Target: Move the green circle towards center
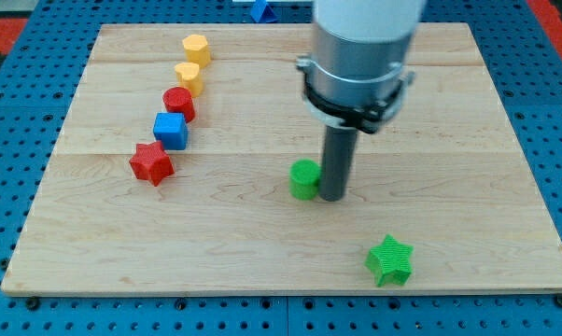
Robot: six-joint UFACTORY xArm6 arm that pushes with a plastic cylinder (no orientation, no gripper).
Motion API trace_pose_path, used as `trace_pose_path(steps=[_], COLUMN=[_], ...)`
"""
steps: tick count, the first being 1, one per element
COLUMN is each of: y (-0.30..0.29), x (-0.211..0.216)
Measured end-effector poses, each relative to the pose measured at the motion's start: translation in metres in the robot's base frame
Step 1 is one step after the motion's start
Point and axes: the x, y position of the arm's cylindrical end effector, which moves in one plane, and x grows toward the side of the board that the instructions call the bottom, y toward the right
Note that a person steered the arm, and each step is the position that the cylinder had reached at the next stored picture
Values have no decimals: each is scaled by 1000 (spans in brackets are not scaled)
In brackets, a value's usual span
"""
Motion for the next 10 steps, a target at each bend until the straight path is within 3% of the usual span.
trace_pose_path(steps=[1,3,5,7,8,10], y=[-33,-46,32,-14,-80,-99], x=[-22,-35,-37,-102,-88,-7])
